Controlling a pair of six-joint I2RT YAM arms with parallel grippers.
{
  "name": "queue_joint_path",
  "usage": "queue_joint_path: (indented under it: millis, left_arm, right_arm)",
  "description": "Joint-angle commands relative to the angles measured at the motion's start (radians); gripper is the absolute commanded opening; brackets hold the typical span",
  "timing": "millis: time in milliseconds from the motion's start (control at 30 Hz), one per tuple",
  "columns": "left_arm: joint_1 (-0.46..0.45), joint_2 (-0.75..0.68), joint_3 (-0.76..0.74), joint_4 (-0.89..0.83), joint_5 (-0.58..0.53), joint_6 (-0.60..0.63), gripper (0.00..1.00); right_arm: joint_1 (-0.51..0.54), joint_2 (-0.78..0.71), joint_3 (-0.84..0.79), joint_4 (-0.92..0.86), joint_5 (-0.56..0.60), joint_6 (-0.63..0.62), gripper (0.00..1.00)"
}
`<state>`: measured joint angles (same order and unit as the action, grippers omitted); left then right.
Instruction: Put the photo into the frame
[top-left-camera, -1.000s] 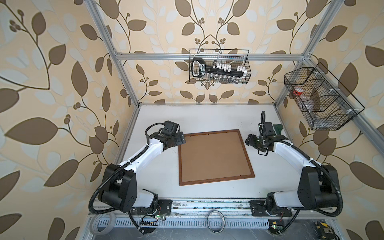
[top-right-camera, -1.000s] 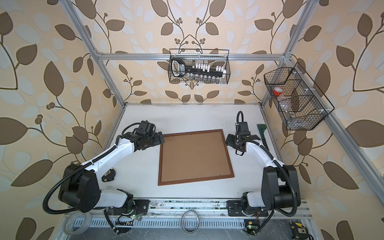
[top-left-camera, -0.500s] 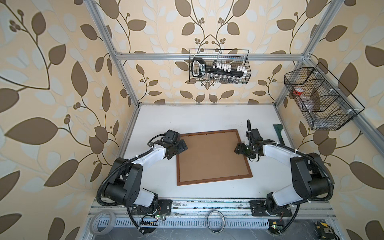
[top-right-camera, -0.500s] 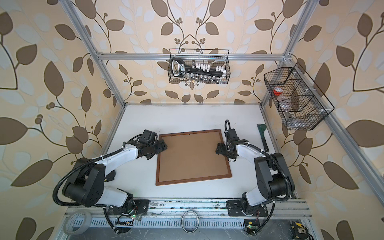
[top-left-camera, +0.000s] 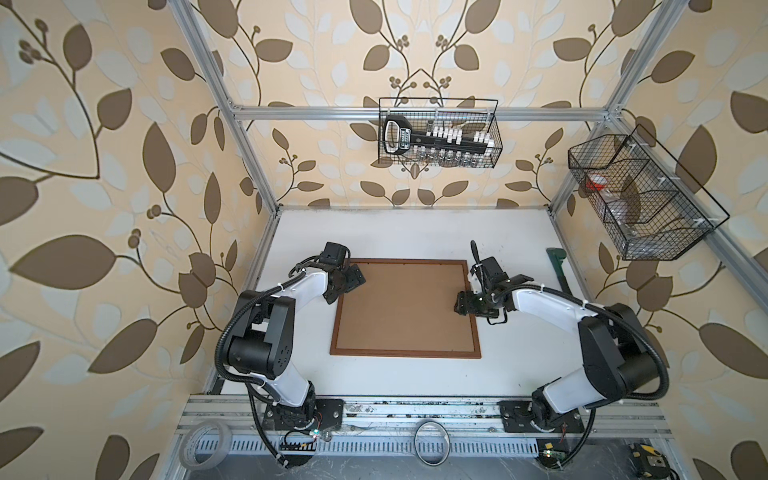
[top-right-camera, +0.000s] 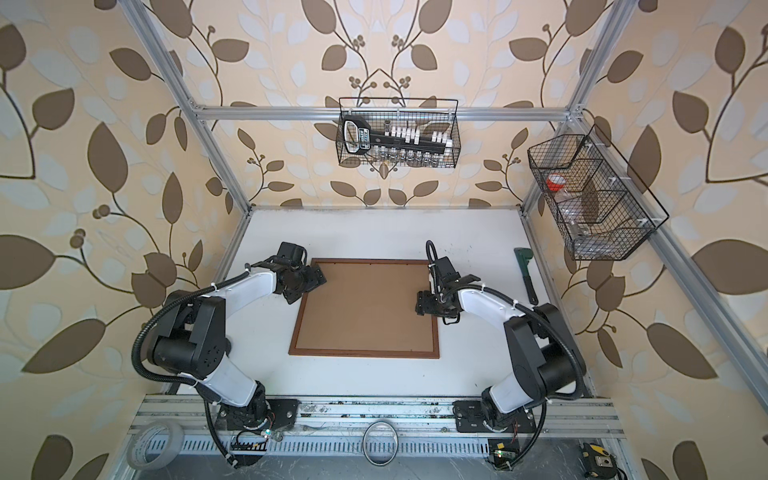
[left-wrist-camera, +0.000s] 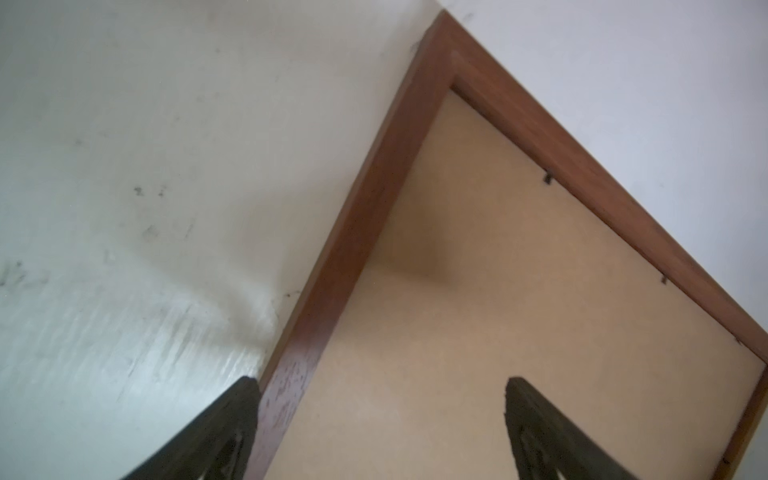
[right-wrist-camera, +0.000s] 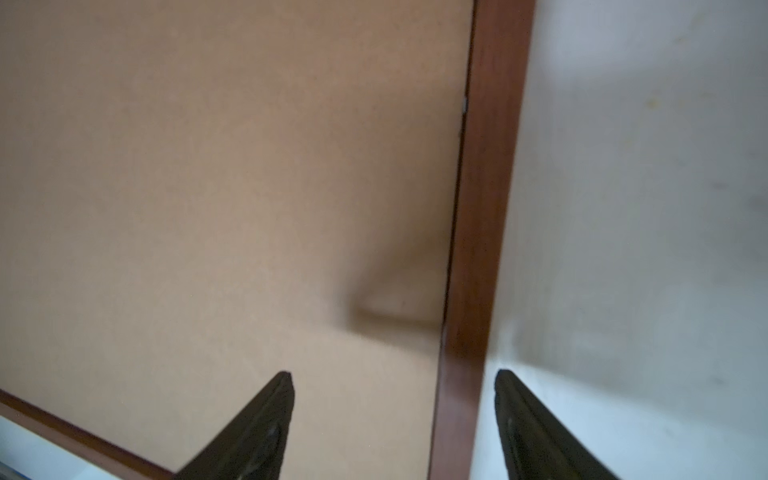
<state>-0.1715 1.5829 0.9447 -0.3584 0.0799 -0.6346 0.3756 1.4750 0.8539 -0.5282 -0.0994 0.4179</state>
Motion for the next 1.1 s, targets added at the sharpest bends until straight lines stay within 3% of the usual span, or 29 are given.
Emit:
queue_joint_path:
  millis: [0,100,233,633,1067]
  left_arm:
    - [0.023,-0.112,-0.004,-0.101,-0.024,0.085,0.94]
    - [0.082,-0.132,-0.053,-0.094,-0.014,0.074,0.93]
    - [0.096,-0.127,-0.09,-0.081,0.012,0.046,0.93]
    - [0.096,-0.109,-0.138,-0.05,0.06,0.026,0.92]
    - [0.096,-0.093,-0.138,-0.052,0.062,0.022,0.92]
  right_arm:
    - [-0.004,-0.101,-0.013,-0.182,0.107,-0.123,0.76]
    - [0.0,-0.133,-0.049,-0.202,0.133,-0.113,0.71]
    - [0.005,-0.088,-0.015,-0.228,0.125,-0.113,0.63]
    - [0.024,-0.031,-0.047,-0.228,0.191,-0.045,0.64]
    - [0.042,0.049,-0.063,-0.172,0.152,-0.047,0.64]
